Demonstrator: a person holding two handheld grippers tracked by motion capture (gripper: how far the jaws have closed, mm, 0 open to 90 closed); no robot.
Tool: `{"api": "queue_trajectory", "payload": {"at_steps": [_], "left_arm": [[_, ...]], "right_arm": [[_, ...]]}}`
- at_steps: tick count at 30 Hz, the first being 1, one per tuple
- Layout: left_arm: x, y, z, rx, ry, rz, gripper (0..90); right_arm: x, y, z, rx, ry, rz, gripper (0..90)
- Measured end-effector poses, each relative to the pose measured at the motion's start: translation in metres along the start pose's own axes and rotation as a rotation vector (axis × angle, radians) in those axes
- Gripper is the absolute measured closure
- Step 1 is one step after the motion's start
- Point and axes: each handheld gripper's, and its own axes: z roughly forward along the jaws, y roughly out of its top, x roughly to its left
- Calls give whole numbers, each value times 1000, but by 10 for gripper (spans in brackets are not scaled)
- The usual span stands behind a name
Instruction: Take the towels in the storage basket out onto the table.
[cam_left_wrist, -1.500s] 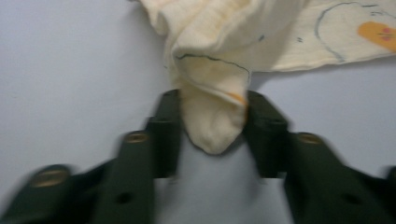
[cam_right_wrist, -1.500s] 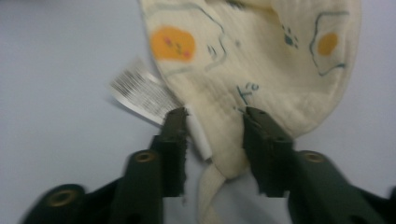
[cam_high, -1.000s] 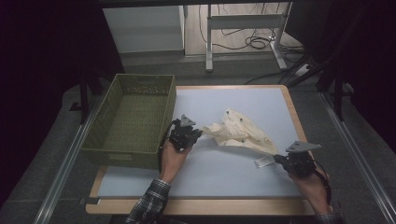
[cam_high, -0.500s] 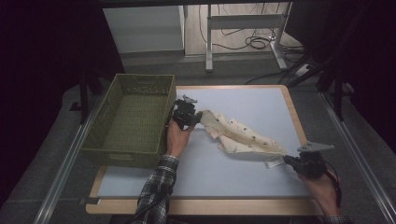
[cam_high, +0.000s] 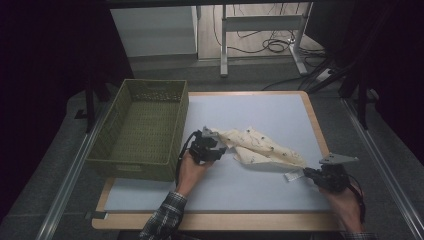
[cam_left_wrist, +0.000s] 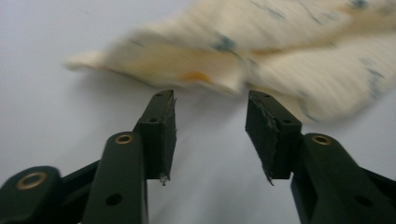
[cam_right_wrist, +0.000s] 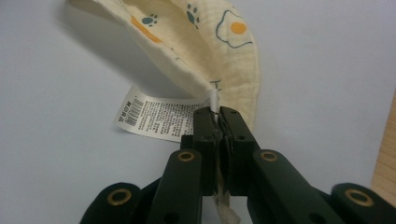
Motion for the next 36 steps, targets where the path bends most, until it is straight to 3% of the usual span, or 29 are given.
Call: {"api": "queue_trajectory", "payload": {"at_steps": [4,10,11,13,16,18,23,26,31,36], "left_arm": [[-14,1,16,19,-42,43,569],[-23,9,45,56,-22,71,596],[-24,8,46,43,-20,74,605],[-26,8,47,36,-41,66,701],[-32,7,45,44,-38,65,854],[-33,7,40,49,-29,80,873],[-28,-3,10,14,-55,26,871],[-26,-17,-14,0,-56,0,866],[-27,-37,-45,-20,-60,-28,863],[-34,-55,-65,-13,-50,-18,863]], "right_arm": [[0,0,0,3,-1,-3,851],[0,-2,1,1,-2,1,851],[0,-3,1,1,-1,-1,851],[0,-4,1,2,0,2,852],[0,-5,2,3,4,0,856],[0,-6,2,2,3,2,857],[6,-5,-3,-16,14,-16,866],[11,-4,-6,-29,30,-26,870],[27,-3,-8,-37,79,-57,873],[45,-7,-8,-35,137,-79,874]]}}
